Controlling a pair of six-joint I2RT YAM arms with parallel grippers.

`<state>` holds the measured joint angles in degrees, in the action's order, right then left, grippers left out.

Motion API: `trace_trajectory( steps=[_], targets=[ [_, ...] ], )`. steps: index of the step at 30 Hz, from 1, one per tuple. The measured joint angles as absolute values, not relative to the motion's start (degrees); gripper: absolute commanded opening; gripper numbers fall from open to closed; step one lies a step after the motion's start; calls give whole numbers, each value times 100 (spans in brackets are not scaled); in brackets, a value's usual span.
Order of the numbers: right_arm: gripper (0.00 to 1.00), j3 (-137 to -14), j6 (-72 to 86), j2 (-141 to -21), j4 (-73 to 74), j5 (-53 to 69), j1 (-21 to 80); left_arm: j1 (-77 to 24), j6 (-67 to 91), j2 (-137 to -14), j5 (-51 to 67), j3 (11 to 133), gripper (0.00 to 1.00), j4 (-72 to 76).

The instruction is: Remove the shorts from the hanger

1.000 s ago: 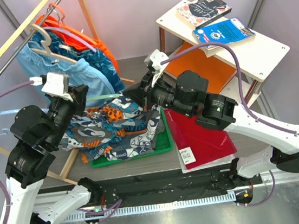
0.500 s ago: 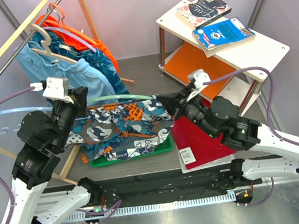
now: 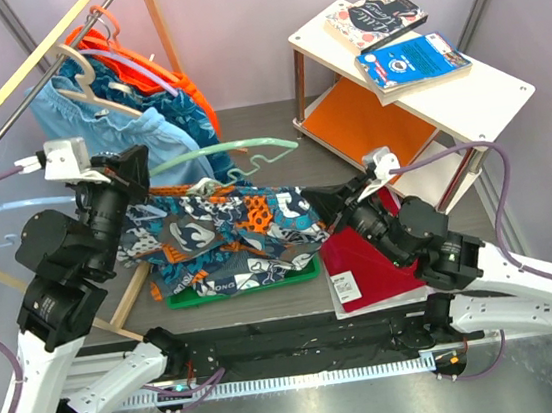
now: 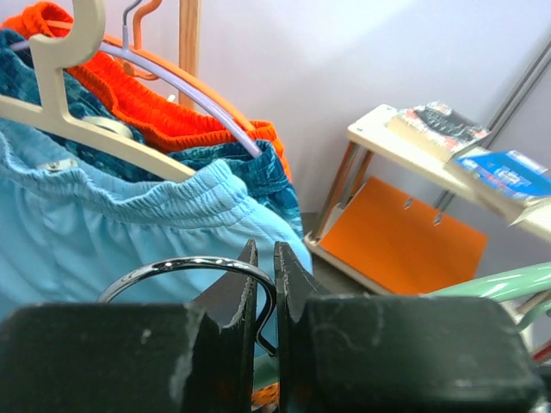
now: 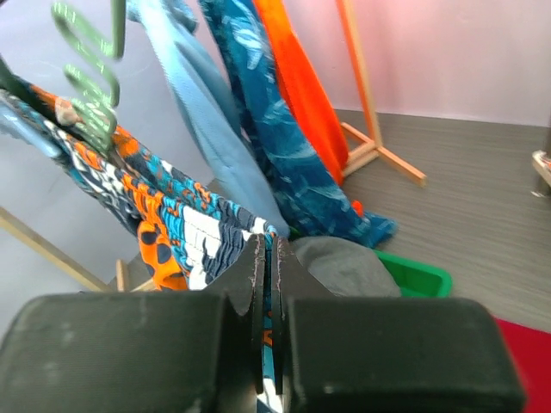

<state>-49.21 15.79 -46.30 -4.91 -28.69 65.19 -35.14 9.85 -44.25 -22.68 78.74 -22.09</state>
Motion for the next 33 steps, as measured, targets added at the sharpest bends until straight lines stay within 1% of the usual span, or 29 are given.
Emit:
trace_trajectory(
  steps=[3,10,15,19,23,30,33],
  targets=[
    [1,-4978,1608,-4923,-751,-2633,6512,-3505,1417,-4482,-2290,8005,1,-2211],
    [1,-5647,1872,-6431,-1313,-1638,6484,-3474,2840,-4469,-2115,8156,1,-2078],
    [1,-6066,2067,-7059,-1500,-1337,6484,-3474,3610,-4423,-1804,8156,1,-1769],
    [1,-6313,2097,-7140,-1483,-1391,6484,-3474,3874,-4410,-1527,8169,0,-1647],
    [1,-6615,1955,-7105,-1424,-1712,6486,-3474,3848,-4300,-1282,8208,0,-1612],
    [1,-6829,1494,-6593,-1313,-2311,6482,-3474,3551,-3997,-1192,8444,1,-1529],
    [1,-7251,1203,-6495,-1308,-2530,6482,-3474,3417,-3999,-1188,8661,1,-1433]
  ],
)
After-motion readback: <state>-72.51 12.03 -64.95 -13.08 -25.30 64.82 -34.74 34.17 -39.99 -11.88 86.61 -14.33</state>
